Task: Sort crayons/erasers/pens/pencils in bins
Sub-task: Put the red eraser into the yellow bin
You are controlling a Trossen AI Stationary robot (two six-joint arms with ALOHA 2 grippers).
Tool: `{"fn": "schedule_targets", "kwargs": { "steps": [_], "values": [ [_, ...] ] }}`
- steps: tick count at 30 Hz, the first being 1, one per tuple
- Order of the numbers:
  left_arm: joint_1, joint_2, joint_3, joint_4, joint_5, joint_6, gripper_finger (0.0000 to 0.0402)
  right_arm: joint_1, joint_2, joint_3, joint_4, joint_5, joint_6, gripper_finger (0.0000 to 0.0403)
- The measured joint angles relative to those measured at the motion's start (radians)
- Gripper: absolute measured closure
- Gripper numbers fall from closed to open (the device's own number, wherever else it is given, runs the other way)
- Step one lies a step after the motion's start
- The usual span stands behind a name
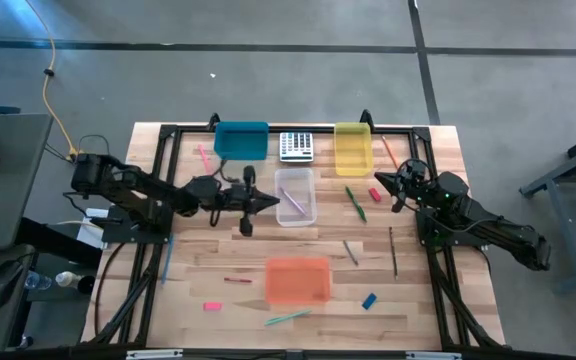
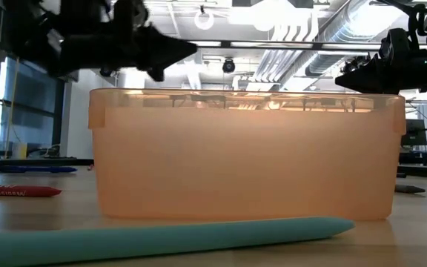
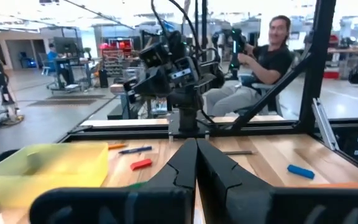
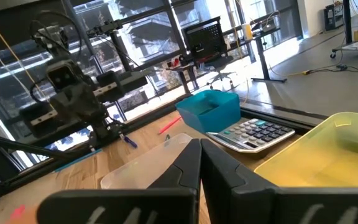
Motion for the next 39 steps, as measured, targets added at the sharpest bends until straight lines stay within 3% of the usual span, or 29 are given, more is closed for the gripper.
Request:
{"fn": "schedule_targets", "kwargs": {
  "steps": [9,28,39],
  "values": [
    [0.023,-0.015,-0.125,0.137,-0.059,-0.080,0.0401,0.000,0.000,0.000,0.000,0.000,-0.008,0.0402],
    [0.095,-0.016,-0.128,0.124,-0.058,-0.080,0.0401,-0.002,0.000,0.000,0.037,0.002,0.045,0.0402],
    [0.095,-0.016,-0.220,0.247,-0.110,-0.061,0.0401,0.045,0.045,0.003,0.016,0.091,-0.138,0.0402]
  ]
}}
